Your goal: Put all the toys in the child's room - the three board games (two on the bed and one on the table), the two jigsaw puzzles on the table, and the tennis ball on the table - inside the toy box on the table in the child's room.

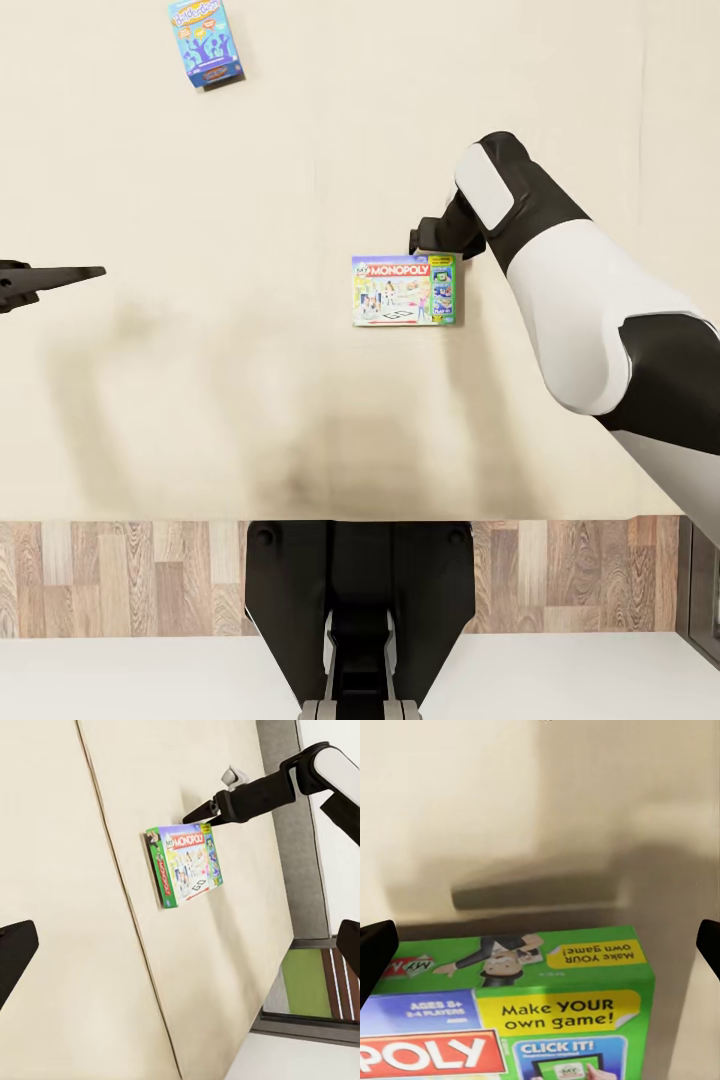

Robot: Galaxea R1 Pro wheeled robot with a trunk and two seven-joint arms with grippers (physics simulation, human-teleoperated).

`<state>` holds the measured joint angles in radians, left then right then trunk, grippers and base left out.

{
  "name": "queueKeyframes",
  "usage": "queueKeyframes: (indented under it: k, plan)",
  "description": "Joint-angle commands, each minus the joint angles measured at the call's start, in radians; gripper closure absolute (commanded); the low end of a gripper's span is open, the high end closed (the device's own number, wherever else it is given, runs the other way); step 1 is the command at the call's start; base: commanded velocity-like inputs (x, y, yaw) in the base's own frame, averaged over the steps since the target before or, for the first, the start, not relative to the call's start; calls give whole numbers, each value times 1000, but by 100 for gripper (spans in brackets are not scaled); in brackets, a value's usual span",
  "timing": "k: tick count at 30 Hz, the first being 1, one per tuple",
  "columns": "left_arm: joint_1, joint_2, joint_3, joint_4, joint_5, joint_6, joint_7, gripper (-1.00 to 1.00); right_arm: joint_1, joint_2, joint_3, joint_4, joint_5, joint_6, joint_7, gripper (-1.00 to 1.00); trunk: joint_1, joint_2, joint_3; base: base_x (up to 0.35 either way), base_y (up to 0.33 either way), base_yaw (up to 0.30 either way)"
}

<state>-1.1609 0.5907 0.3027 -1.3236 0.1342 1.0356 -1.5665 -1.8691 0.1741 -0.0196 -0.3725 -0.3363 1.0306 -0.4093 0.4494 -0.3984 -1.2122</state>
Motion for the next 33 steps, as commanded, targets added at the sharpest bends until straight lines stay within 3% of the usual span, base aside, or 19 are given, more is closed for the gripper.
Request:
queueKeyframes:
  k: [1, 33]
  plan:
    - [0, 1, 0, 0, 0, 11, -4, -100, 0, 0, -2, -1, -9, 2, -9, -100, 1, -2, -1, 0, 0, 0]
    - [0, 0, 0, 0, 1, 11, -4, -100, 7, 0, 0, -1, -7, 0, -8, -100, 1, -2, -1, 0, 0, 0]
